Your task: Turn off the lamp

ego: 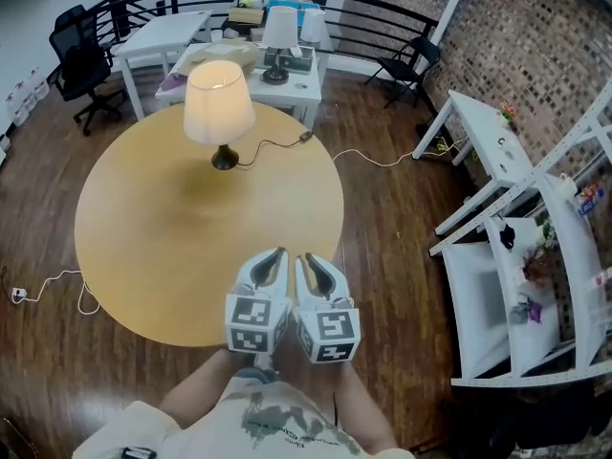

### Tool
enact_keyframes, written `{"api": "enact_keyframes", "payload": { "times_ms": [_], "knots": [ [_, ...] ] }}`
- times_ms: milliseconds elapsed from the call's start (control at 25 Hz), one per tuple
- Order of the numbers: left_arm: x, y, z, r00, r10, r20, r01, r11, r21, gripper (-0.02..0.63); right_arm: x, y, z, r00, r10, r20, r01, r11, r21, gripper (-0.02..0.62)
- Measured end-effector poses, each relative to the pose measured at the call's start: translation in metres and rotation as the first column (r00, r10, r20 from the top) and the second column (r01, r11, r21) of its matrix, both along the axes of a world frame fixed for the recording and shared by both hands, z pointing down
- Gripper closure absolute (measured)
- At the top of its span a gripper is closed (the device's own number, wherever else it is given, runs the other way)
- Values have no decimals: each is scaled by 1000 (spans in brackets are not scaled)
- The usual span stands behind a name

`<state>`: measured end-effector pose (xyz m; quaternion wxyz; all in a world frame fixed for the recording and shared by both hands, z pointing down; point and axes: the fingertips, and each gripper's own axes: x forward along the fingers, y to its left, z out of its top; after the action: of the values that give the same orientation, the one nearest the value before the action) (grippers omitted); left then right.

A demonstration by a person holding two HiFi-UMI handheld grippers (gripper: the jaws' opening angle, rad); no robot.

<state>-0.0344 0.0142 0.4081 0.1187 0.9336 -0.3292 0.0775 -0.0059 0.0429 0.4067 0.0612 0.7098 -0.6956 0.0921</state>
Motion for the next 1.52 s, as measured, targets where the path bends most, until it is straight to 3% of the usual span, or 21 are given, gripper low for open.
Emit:
{"api": "enact_keyframes", "payload": {
  "times_ms": [640,1080,1520],
  "knots": [
    [27,-75,1,996,-88,-10,88,996,-6,612,49,-78,1,999,-25,-31,26,1000,12,538],
    [106,-158,18,981,-192,-8,192,981,-30,612,120,-165,15,992,-125,1,125,992,13,538],
    [161,-240,60,962,-269,46,273,957,-95,612,188,-256,55,972,-233,-15,231,970,-73,534]
  ]
}}
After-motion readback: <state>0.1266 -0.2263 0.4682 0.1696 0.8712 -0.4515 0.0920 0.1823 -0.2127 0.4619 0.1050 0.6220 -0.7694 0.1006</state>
